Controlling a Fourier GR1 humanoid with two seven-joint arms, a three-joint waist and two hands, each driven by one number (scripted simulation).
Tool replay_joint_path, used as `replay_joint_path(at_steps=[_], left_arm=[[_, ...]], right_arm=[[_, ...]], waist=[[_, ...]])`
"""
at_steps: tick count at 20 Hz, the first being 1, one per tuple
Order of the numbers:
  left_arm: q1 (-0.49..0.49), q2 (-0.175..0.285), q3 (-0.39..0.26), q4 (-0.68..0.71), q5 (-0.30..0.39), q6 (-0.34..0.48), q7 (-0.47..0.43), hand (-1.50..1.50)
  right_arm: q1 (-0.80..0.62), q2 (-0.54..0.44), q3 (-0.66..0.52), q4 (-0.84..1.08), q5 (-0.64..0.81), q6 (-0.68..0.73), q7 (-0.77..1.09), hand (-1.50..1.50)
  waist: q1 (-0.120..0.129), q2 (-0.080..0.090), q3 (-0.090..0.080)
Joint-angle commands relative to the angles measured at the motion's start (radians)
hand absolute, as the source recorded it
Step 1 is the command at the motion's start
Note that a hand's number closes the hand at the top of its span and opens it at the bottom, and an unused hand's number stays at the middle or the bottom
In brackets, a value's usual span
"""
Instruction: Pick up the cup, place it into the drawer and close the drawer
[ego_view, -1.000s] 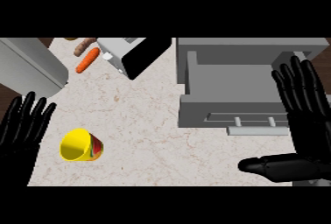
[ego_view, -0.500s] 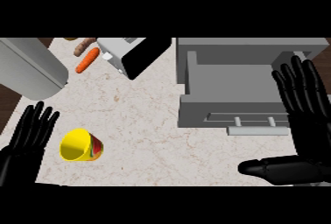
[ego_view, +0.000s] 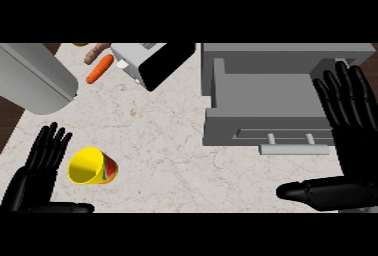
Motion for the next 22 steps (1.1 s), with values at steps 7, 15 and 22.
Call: replay_joint_path(at_steps=[7, 15, 22], left_arm=[[-0.021, 0.028, 0.023, 0.196, -0.051, -0.038, -0.139, -1.50], [-0.159, 0.079, 0.081, 0.554, -0.089, -0.049, -0.340, -1.50], [-0.201, 0.108, 0.081, 0.726, -0.122, -0.046, -0.464, -1.50]], right_arm=[[0.018, -0.004, -0.026, 0.003, -0.020, 0.021, -0.010, -1.50], [0.003, 0.016, 0.008, 0.015, 0.009, 0.007, -0.002, -1.50], [-0.023, -0.036, -0.059, -0.044, -0.078, 0.040, 0.088, -1.50]], waist=[[0.000, 0.000, 0.000], [-0.002, 0.001, 0.000], [-0.003, 0.001, 0.000]])
